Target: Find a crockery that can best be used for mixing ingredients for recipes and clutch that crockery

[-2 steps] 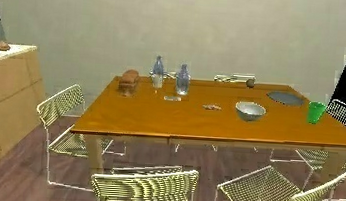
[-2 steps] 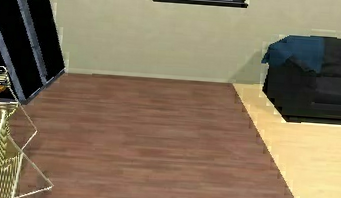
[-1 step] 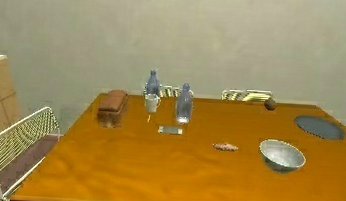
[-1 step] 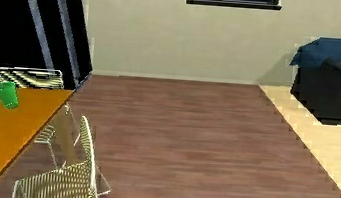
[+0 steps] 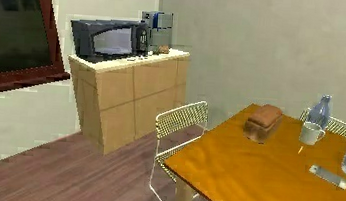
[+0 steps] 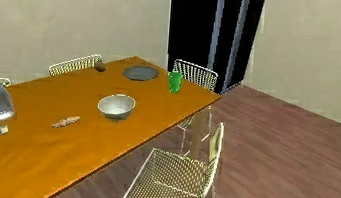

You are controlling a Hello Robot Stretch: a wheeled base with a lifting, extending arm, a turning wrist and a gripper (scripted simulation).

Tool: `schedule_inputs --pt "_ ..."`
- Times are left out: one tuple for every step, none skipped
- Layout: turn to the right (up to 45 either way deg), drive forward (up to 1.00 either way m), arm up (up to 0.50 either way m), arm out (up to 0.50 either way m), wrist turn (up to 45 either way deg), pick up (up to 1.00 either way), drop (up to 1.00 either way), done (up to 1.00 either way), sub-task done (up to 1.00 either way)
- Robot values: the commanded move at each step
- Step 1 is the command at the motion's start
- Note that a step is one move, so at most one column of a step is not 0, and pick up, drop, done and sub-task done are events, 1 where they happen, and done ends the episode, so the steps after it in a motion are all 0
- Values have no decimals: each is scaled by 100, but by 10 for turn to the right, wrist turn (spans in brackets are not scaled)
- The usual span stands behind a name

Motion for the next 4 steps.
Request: schedule_inputs --pt "-120 0 0 0 0 0 0 0 0" --pt "450 0 0 0 0 0 0 0 0" --pt "450 0 0 0 0 0 0 0 0" --pt "420 0 0 0 0 0 0 0 0"
